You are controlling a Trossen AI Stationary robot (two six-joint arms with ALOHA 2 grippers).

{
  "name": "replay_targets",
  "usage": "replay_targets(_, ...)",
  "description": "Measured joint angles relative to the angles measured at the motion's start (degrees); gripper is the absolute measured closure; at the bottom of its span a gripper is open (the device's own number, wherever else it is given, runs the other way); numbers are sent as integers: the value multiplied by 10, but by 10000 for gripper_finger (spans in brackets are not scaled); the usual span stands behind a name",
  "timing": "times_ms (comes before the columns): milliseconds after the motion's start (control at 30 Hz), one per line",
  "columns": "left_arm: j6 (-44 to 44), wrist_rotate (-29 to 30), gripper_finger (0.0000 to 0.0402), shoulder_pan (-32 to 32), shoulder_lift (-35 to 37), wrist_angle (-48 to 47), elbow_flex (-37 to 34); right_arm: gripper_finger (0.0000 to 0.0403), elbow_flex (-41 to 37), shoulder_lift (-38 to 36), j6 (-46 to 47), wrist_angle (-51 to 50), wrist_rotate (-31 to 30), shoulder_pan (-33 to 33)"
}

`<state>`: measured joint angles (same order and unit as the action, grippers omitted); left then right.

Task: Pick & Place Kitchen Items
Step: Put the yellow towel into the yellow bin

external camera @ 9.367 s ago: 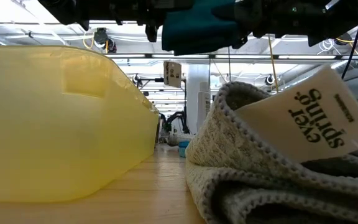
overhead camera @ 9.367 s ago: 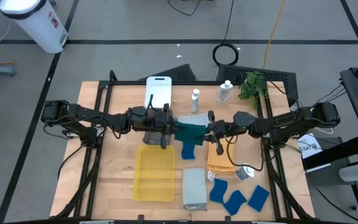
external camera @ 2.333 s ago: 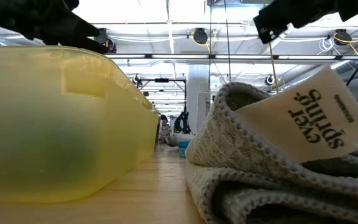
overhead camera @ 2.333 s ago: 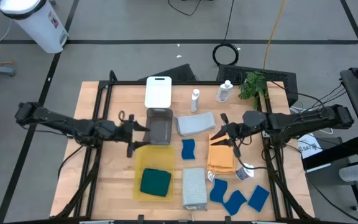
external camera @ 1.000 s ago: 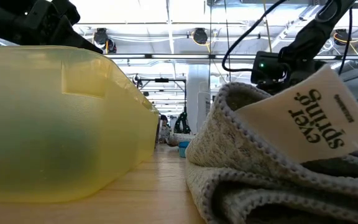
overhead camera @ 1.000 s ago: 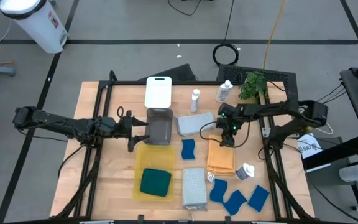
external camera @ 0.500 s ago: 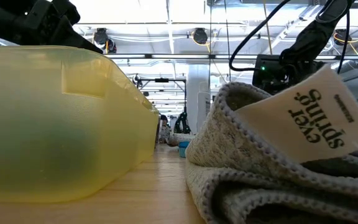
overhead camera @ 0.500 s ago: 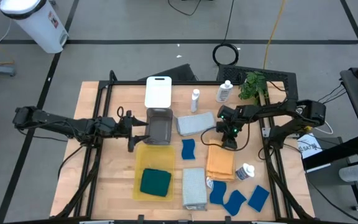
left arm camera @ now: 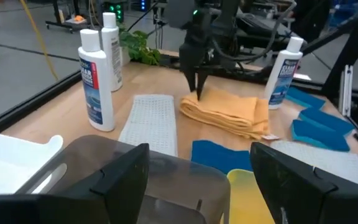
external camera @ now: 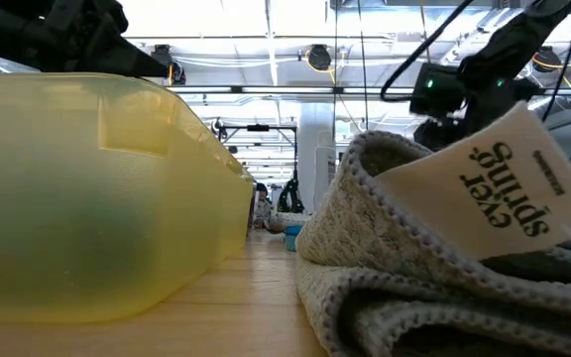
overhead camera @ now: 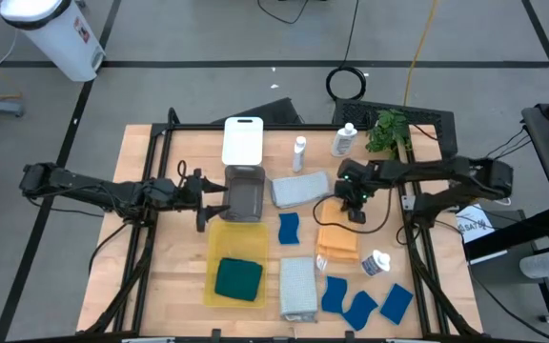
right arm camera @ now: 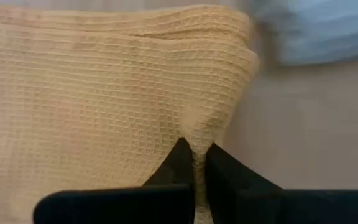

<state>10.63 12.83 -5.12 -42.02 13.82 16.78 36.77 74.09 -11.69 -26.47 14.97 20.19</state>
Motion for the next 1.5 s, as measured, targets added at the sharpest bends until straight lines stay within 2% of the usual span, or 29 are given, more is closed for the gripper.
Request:
replay_targets(167, 22, 13, 121, 0, -4, 7, 0, 401, 0, -102, 0, -10, -77, -34)
replay_targets(333, 48, 44, 121, 2, -24, 43, 0, 402, 0, -195, 12, -6, -148, -103)
replay_targets(433, 69, 47, 121, 10, -47, 74, 3, 402, 0, -227, 33, 11, -201, -156)
replay_targets(567, 86, 35, 121, 24, -87, 51, 50, 402, 8, -231, 65, 32, -240, -221)
replay_targets(700, 55, 7, 121, 30, -152, -23, 152, 402, 42, -196, 94, 29, -281, -269)
replay_targets(867, 16, -5, 121, 30, -257, -135, 324, 403, 82, -149, 95, 31, -340, -311)
replay_targets(1067, -16, -53, 121, 30, -416, -278, 549, 403, 89, -108, 93, 45, -405, -326)
replay_targets(1200, -42, -59, 121, 29, -520, -337, 676, 403, 89, -104, 93, 47, -405, -326)
replay_targets(1333, -64, -68, 121, 33, -607, -352, 761, 403, 89, -104, 93, 52, -405, -327)
replay_targets(1500, -80, -94, 121, 35, -687, -352, 814, 403, 89, -104, 93, 52, -405, -327)
